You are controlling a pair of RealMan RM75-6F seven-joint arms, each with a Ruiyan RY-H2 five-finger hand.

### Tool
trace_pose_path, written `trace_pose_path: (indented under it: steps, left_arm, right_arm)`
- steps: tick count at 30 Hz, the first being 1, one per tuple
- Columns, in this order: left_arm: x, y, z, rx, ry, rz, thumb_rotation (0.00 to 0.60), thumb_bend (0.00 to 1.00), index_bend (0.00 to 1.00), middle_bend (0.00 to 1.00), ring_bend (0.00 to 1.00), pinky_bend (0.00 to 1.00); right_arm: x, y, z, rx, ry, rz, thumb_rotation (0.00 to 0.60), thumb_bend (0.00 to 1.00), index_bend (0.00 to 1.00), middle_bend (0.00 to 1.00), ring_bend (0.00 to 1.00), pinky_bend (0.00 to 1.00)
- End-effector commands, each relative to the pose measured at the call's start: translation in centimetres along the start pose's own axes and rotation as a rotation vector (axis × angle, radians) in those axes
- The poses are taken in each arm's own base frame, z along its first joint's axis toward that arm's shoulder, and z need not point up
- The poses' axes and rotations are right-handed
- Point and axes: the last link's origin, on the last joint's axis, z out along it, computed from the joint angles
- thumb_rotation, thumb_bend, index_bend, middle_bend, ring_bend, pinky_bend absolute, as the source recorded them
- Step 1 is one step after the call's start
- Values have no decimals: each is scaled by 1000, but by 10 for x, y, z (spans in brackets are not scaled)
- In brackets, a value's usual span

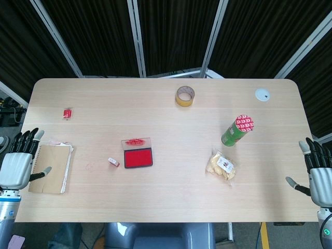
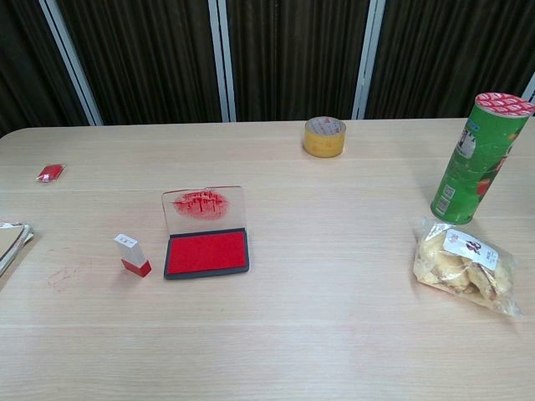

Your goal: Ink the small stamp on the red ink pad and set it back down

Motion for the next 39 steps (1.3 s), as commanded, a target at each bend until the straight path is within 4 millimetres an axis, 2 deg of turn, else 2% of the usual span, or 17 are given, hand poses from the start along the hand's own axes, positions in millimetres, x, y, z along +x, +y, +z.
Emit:
trace_pose_path:
  steps: [1, 4, 6, 9, 11, 17, 23, 25, 30, 39]
  left_arm:
    - [-1, -1, 0, -1, -4, 2, 600, 0, 0, 0, 33, 51]
    - [-1, 0, 1, -10, 0, -4, 600, 0, 0, 0, 307, 343]
    - [-1, 2, 2, -39, 12, -21, 600, 0, 0, 0, 552, 583]
    - [-7, 8, 7, -84, 7, -43, 600, 0, 0, 0, 775, 778]
    - [-14, 18, 14, -124, -2, -58, 600, 0, 0, 12, 839, 840]
    - [-46, 61, 48, -290, -110, -40, 600, 0, 62, 104, 883, 885]
    - [-69, 87, 71, -425, -187, 26, 600, 0, 149, 198, 893, 896]
    - [-75, 89, 75, -454, -201, 44, 600, 0, 185, 235, 895, 900]
    - [-88, 92, 83, -507, -223, 70, 600, 14, 354, 293, 895, 901]
    - [-106, 94, 92, -531, -217, 114, 600, 183, 343, 372, 896, 901]
  right_arm:
    - [0, 0, 0, -2, -7, 4, 600, 0, 0, 0, 0, 0]
    - [0, 0, 0, -3, -15, 13, 600, 0, 0, 0, 0, 0]
    - [0, 0, 0, -6, -19, 14, 600, 0, 0, 0, 0, 0]
    - [1, 0, 0, -8, -18, 20, 600, 0, 0, 0, 0, 0]
    - [2, -1, 0, -9, -18, 22, 600, 0, 0, 0, 0, 0]
    - [-1, 3, 1, -31, -33, 3, 600, 0, 0, 0, 0, 0]
    - [-4, 5, 3, -50, -48, -13, 600, 0, 0, 0, 0, 0]
    - [-6, 7, 2, -58, -57, -20, 600, 0, 0, 0, 0, 0]
    - [-9, 9, 2, -76, -75, -33, 600, 0, 0, 0, 0, 0]
    - [-13, 11, -1, -96, -108, -47, 600, 0, 0, 0, 0, 0]
